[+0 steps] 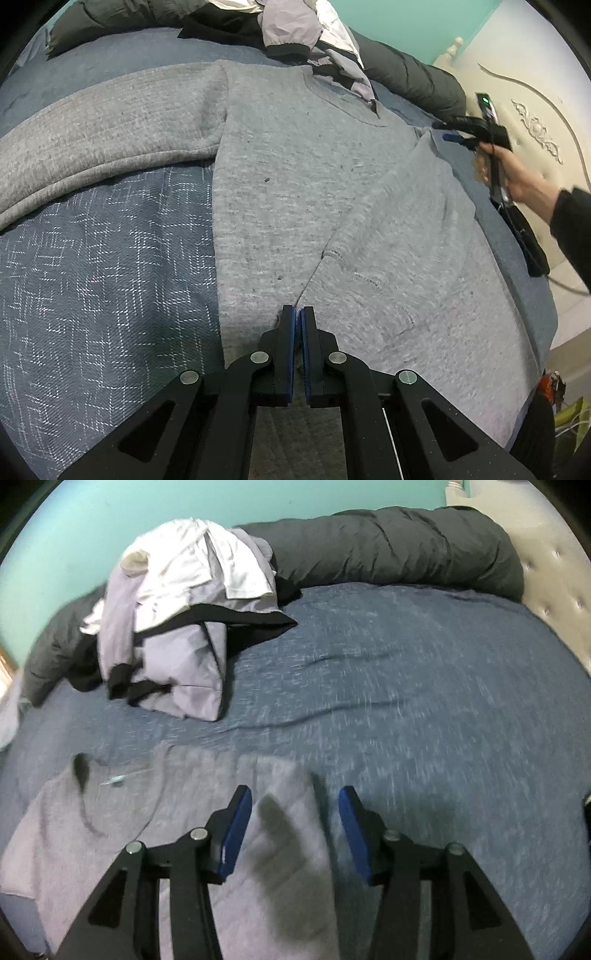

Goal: Fold clothes

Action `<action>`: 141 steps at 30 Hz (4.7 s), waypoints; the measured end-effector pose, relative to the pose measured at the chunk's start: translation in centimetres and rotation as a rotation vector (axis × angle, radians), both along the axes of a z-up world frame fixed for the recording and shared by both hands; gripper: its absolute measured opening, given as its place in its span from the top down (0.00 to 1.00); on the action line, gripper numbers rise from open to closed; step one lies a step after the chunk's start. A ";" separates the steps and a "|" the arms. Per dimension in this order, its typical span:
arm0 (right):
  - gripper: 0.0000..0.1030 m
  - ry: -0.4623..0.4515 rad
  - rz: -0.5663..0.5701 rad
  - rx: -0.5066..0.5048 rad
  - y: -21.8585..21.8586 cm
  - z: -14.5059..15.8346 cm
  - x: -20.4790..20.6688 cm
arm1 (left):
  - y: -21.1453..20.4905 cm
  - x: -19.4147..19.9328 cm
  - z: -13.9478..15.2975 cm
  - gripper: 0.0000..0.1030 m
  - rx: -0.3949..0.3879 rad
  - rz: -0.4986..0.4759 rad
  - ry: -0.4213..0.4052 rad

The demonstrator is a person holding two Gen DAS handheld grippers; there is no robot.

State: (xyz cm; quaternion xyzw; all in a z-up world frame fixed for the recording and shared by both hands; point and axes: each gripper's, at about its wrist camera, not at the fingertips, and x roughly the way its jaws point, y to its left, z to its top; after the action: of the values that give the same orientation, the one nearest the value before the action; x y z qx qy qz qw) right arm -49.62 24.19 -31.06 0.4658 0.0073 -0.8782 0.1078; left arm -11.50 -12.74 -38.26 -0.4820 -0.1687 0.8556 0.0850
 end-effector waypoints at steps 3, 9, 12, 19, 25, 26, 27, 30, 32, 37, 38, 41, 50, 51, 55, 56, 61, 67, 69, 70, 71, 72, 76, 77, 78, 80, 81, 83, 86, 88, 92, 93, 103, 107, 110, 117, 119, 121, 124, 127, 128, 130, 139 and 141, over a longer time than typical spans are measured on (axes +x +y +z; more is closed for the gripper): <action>0.64 -0.037 0.000 0.070 -0.8 -1.1 -1.8 | 0.1 0.1 0.1 0.97 -0.006 -0.006 -0.003; 0.89 -0.053 -0.034 0.179 -1.7 -2.9 -3.6 | 0.3 0.1 0.1 0.97 -0.013 -0.008 -0.006; 0.90 -0.037 -0.060 0.191 -1.5 -3.3 -4.0 | 0.4 0.1 0.0 0.97 -0.013 -0.009 -0.006; 0.90 0.100 -0.143 0.075 0.8 0.0 -3.9 | 0.5 -0.2 0.0 0.97 -0.018 -0.007 -0.012; 0.90 0.119 -0.094 -0.014 2.8 2.3 0.1 | 0.7 -0.3 0.2 0.97 -0.025 -0.003 -0.017; 0.90 0.119 -0.078 -0.034 2.9 2.4 1.3 | 0.6 -0.3 0.1 0.97 -0.022 -0.001 -0.016; 0.90 0.119 -0.064 -0.056 3.0 2.6 2.5 | 0.6 -0.3 0.1 0.97 -0.017 0.003 -0.016; 0.90 0.116 -0.005 -0.098 2.9 2.8 7.3 | 0.3 -0.3 0.0 0.96 -0.001 0.015 -0.013; 0.90 0.118 0.043 -0.105 2.5 2.6 11.1 | 0.3 -0.3 0.1 0.96 -0.002 0.020 -0.010; 0.90 0.098 0.125 -0.182 1.3 2.1 19.3 | 0.4 0.0 0.4 0.96 -0.010 0.036 -0.004; 0.90 0.098 0.137 -0.196 1.0 2.1 20.7 | 0.2 0.1 0.5 0.95 -0.001 0.045 -0.005; 0.89 0.099 0.176 -0.245 -0.2 2.1 24.8 | -0.6 0.7 0.9 0.91 0.020 0.089 -0.010; 0.88 0.048 0.247 -0.355 -2.7 0.0 31.9 | -4.6 4.6 5.2 0.89 -0.030 0.219 0.009; 0.88 0.045 0.251 -0.365 -2.9 -0.1 32.2 | -5.7 5.4 5.5 0.86 -0.032 0.242 0.003; 0.85 0.048 0.263 -0.376 -3.4 -0.5 33.1 | -9.4 6.8 6.5 0.68 -0.044 0.339 -0.019; 0.80 0.048 0.263 -0.379 -3.4 -0.5 33.2 | -10.4 6.8 6.6 0.68 -0.034 0.366 -0.028; 0.75 0.058 0.259 -0.406 -3.2 -0.5 33.6 | -17.9 9.0 6.4 0.67 0.034 0.562 -0.071; 0.74 0.041 0.240 -0.424 -3.0 -1.4 33.4 | -25.4 11.1 5.7 0.55 0.070 0.755 -0.084; 0.73 0.039 0.251 -0.410 -3.3 -1.6 33.4 | -27.4 11.7 5.3 0.55 0.079 0.803 -0.097; 0.73 0.041 0.259 -0.400 -3.5 -1.7 33.4 | -28.3 12.0 5.1 0.55 0.085 0.825 -0.097; 0.73 0.043 0.262 -0.396 -3.7 -1.8 33.5 | -29.2 12.4 5.0 0.54 0.089 0.845 -0.095; 0.73 0.043 0.263 -0.397 -3.8 -1.8 33.4 | -30.0 12.7 4.9 0.54 0.091 0.861 -0.095; 0.72 0.044 0.262 -0.395 -4.1 -2.1 33.1 | -32.3 13.6 4.2 0.54 0.118 0.930 -0.072; 0.72 0.043 0.262 -0.393 -4.1 -2.2 33.1 | -32.8 13.8 3.9 0.54 0.129 0.944 -0.065; 0.72 0.042 0.262 -0.393 -4.1 -2.2 33.1 | -33.1 13.9 3.7 0.54 0.138 0.953 -0.058; 0.72 0.038 0.261 -0.395 -4.2 -2.3 33.1 | -33.7 13.8 3.3 0.54 0.141 0.961 -0.049; 0.72 0.038 0.262 -0.396 -4.2 -2.3 33.1 | -34.0 13.7 3.2 0.53 0.141 0.964 -0.041; 0.72 0.040 0.267 -0.395 -4.4 -2.2 33.1 | -34.6 13.8 3.0 0.53 0.154 0.981 -0.016; 0.72 0.049 0.279 -0.387 -4.7 -1.9 33.2 | -35.5 14.1 2.7 0.53 0.182 1.018 0.011; 0.72 0.053 0.283 -0.385 -4.9 -1.9 33.2 | -35.9 14.1 2.7 0.54 0.176 1.025 0.022; 0.72 0.052 0.280 -0.388 -4.7 -1.9 33.1 | -35.9 13.0 3.8 0.83 0.111 0.994 0.034; 0.72 0.051 0.276 -0.390 -4.6 -1.9 33.0 | -36.0 13.2 4.4 0.87 0.102 0.985 0.047; 0.71 0.056 0.259 -0.408 -3.6 -1.7 32.8 | -33.2 9.8 12.8 0.93 0.061 0.801 0.205; 0.72 0.056 0.243 -0.417 -2.8 -1.6 32.5 | -29.8 5.5 17.2 0.93 0.060 0.687 0.270; 0.71 0.045 0.221 -0.429 -2.0 -1.7 32.1 | -26.5 2.6 19.8 0.93 0.062 0.607 0.301; 0.71 0.019 0.177 -0.481 0.0 -1.9 31.3 | -16.9 -3.4 23.9 0.93 0.039 0.429 0.331; 0.71 0.016 0.166 -0.493 0.5 -1.9 31.1 | -13.6 -5.2 25.1 0.93 0.032 0.371 0.338; 0.71 0.018 0.157 -0.502 1.0 -1.8 30.9 | -10.6 -6.8 26.2 0.93 0.025 0.316 0.343; 0.71 0.011 0.128 -0.534 2.2 -2.0 30.7 | -6.0 -8.9 27.5 0.93 0.026 0.216 0.359; 0.71 0.008 0.093 -0.557 3.5 -1.9 30.4 | -1.3 -10.5 28.4 0.93 0.038 0.118 0.368; 0.71 0.007 0.082 -0.565 4.0 -1.9 30.4 | 0.5 -10.9 28.4 0.93 0.040 0.080 0.364; 0.71 0.005 0.062 -0.580 4.8 -1.8 30.3 | 3.9 -11.3 28.0 0.93 0.036 0.005 0.351; 0.71 -0.006 0.007 -0.596 6.9 -1.9 30.0 | 17.9 -10.1 17.0 0.93 -0.087 -0.265 0.179; 0.71 -0.009 0.001 -0.602 7.2 -1.9 30.0 | 19.8 -9.4 13.8 0.93 -0.132 -0.297 0.141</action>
State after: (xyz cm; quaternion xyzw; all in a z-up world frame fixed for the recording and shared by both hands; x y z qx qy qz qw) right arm -19.63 31.42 -32.96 0.4168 -0.2535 -0.8389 0.2413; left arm -20.89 7.07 -24.42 -0.4450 -0.0325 0.8745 0.1902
